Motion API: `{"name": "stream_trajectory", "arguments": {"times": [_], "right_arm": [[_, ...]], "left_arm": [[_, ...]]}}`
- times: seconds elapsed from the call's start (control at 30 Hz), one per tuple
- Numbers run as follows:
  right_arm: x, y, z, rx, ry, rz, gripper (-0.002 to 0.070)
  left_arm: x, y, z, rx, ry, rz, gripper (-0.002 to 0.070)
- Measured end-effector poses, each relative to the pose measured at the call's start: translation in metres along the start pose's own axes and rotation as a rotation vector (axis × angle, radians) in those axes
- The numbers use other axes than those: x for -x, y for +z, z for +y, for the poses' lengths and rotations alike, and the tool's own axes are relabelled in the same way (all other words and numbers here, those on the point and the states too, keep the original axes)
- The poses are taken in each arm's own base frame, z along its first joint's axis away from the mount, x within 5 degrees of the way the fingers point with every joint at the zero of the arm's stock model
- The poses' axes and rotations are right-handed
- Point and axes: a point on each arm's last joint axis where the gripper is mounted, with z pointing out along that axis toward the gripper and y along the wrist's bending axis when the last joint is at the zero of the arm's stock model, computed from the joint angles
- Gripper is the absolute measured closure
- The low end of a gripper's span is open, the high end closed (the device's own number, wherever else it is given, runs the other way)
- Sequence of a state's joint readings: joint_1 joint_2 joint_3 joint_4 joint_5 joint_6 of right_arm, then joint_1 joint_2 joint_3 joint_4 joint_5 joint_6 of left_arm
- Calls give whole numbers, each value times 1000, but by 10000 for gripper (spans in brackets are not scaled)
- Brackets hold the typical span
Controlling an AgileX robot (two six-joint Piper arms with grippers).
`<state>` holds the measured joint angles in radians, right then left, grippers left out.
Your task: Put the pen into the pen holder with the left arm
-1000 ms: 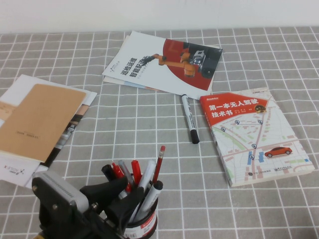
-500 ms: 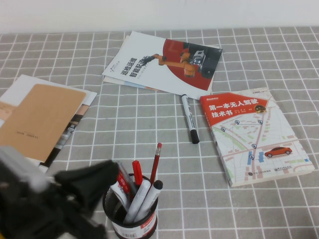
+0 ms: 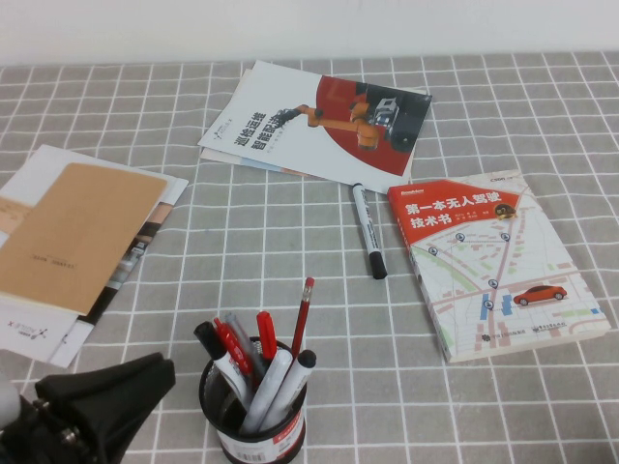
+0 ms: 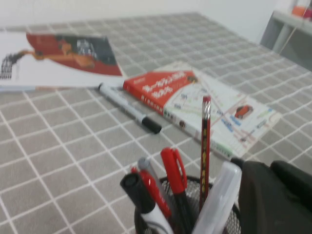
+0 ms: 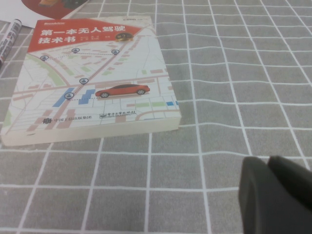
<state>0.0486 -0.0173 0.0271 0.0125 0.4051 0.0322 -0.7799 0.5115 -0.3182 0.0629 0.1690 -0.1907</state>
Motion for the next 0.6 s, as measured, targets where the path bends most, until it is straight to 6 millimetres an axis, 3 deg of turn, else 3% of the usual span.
{"name": "stream_trajectory", "arguments": {"times": [0.6], "right_arm": [[0, 0, 0, 0, 0, 0, 691]], "left_arm": [[12, -5, 2, 13, 26, -147, 675]]}}
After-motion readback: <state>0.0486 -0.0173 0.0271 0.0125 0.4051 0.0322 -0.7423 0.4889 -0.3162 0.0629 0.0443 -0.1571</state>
